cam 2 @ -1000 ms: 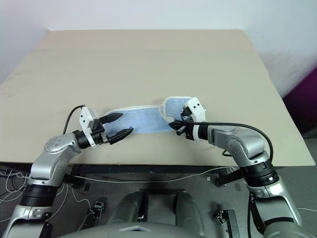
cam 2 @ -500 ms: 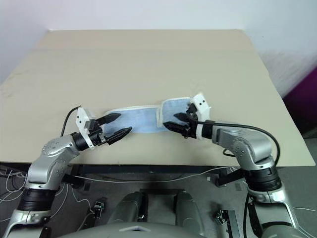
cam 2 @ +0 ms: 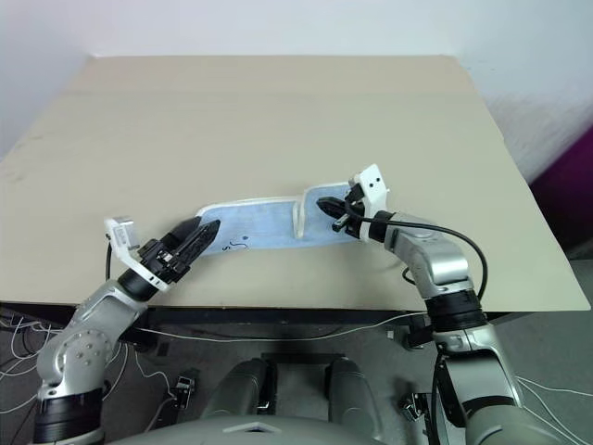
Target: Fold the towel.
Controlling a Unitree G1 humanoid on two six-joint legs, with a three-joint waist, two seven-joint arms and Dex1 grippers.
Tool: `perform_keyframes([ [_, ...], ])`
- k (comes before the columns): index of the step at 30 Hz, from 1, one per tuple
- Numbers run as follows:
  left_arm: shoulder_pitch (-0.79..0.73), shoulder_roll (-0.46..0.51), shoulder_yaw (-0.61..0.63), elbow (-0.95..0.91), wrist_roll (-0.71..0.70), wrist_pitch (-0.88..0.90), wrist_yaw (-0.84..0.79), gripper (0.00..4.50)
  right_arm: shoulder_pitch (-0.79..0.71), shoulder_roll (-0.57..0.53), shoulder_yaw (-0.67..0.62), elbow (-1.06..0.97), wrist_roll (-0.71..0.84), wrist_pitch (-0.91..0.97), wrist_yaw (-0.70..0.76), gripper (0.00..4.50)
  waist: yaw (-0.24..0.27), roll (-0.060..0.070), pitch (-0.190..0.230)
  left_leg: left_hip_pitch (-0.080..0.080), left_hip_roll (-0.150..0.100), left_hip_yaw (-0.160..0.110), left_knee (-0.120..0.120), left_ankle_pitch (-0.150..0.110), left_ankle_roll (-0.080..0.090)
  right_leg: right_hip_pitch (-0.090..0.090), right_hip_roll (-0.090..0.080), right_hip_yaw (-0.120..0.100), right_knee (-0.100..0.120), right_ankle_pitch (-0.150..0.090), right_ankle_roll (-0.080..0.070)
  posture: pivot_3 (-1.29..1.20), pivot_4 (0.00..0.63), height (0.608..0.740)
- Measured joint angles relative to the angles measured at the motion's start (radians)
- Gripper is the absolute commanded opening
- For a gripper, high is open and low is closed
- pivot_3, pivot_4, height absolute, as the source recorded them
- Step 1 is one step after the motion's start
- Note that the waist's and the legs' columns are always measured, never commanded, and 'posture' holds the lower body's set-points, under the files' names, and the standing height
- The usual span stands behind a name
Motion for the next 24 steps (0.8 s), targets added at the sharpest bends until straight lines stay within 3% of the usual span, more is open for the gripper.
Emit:
perform_keyframes([
  [5, 0.078, -0.039, -0.005, -0.047, -0.023, 0.032, 0.094, 4.41, -0.002, 0.033, 0.031, 0.120, -0.101, -0.150, 0.037, 0.02, -0.001, 0.000, 0.000, 0.001, 0.000, 0.000, 0.000, 0.000, 0.000, 0.001, 0.000, 0.000, 0.000, 0.000, 0.000, 0.00, 0.150, 0.740],
  [10, 0.157, -0.081, -0.020, -0.110, -0.058, 0.060, 0.191, 4.41, 0.028, 0.033, 0.022, 0.073, -0.109, -0.167, 0.080, 0.02, -0.001, 0.000, 0.000, 0.002, 0.000, 0.000, -0.001, 0.000, 0.000, 0.002, 0.000, 0.000, -0.001, 0.000, 0.000, 0.00, 0.150, 0.740],
  [18, 0.173, -0.142, -0.002, -0.126, -0.227, 0.117, 0.391, 4.45, -0.021, 0.028, -0.125, -0.113, 0.022, -0.065, 0.073, 0.00, 0.001, 0.000, 0.000, 0.001, 0.000, -0.001, -0.001, 0.000, 0.000, 0.002, 0.000, 0.000, -0.001, 0.000, 0.000, 0.00, 0.150, 0.740],
  [24, 0.122, -0.144, 0.015, -0.104, -0.363, 0.158, 0.534, 4.45, -0.047, 0.032, -0.184, -0.142, 0.067, -0.016, 0.036, 0.00, 0.005, 0.000, -0.001, 0.002, -0.001, -0.002, 0.000, 0.000, 0.000, 0.004, -0.001, 0.000, -0.002, 0.000, -0.001, 0.00, 0.150, 0.740],
])
